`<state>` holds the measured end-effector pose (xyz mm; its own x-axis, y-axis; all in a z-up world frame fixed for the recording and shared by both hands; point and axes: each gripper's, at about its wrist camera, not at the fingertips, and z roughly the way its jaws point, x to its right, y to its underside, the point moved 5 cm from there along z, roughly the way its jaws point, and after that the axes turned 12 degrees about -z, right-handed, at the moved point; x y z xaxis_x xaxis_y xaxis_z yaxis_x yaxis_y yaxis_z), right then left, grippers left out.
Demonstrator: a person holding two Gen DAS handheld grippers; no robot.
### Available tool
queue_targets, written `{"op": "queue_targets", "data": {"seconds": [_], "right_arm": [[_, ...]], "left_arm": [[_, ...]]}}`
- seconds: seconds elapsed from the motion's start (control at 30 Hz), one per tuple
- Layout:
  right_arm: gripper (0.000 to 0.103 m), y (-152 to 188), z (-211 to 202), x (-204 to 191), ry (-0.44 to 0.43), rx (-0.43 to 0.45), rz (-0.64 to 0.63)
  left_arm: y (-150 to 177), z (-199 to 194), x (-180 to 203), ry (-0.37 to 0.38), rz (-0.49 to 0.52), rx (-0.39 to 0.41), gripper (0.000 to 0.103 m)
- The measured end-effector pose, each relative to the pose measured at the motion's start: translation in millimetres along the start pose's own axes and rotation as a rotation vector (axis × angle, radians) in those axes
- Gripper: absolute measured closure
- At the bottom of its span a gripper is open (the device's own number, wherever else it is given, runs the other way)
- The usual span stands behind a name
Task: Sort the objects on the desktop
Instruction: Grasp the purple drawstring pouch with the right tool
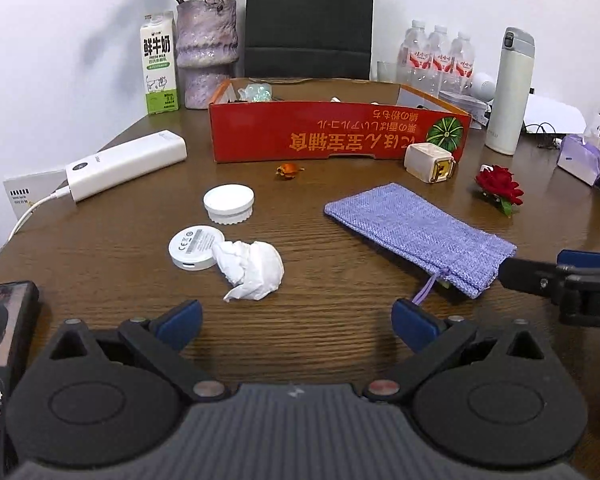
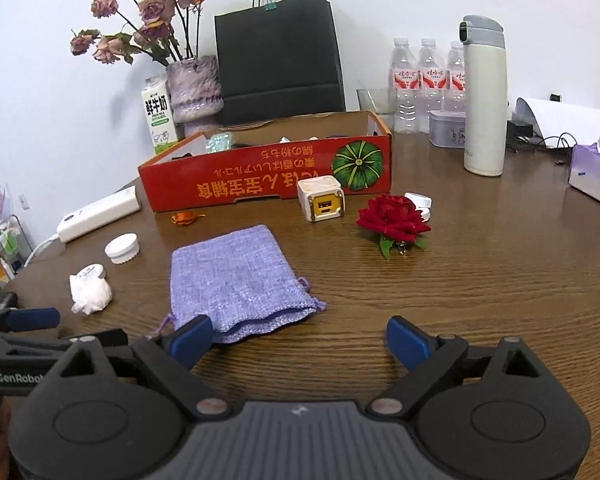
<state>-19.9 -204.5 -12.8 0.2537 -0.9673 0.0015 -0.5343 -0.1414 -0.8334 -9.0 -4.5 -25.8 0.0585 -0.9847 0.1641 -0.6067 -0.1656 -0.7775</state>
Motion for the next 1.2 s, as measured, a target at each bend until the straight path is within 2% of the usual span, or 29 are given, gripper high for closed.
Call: {"op": "queue_targets", "data": {"seconds": [0.2,0.5,0.73,0.8,0.97,1.03,1.1,1.13,1.2], "right_arm": [[0.009,1,0,-1,-0.014,-0.001,0.01],[0.009,1,2,-1,-0.013,-0.012,0.007],[0.009,2,0,-2,-0.032,0.002,-0.009],[0.009,1,-3,-4,-0.046,0.016,-0.024],[0.009,-17,9,-13,-0.135,-0.015,-0.03],[0.009,-29,23,-22,-0.141,-0.026,-0.072],[0.009,-40,42,-30,-0.111,-0.056,-0.12],[0.009,-44,52,-33,-0.091,-0.082,-0.144],[0.01,-47,70,-39,-0.066,-0.133,-0.188]], "left_arm": [[1,4,7,-0.03,0.04,-0.018,0.0],[1,5,4,-0.029,0.022,-0.025,0.0],[-4,-12,-4,0.013,-0.017,0.078,0.0],[-9,-13,-10,0.014,-0.052,0.077,0.0],[-28,-2,-22,0.027,-0.086,0.046,0.02],[-31,7,-24,0.028,-0.087,0.035,0.028],[-32,18,-24,0.013,-0.077,0.011,0.043],[-31,21,-24,0.009,-0.077,-0.002,0.062],[-29,22,-23,0.019,-0.067,0.003,0.077]]}}
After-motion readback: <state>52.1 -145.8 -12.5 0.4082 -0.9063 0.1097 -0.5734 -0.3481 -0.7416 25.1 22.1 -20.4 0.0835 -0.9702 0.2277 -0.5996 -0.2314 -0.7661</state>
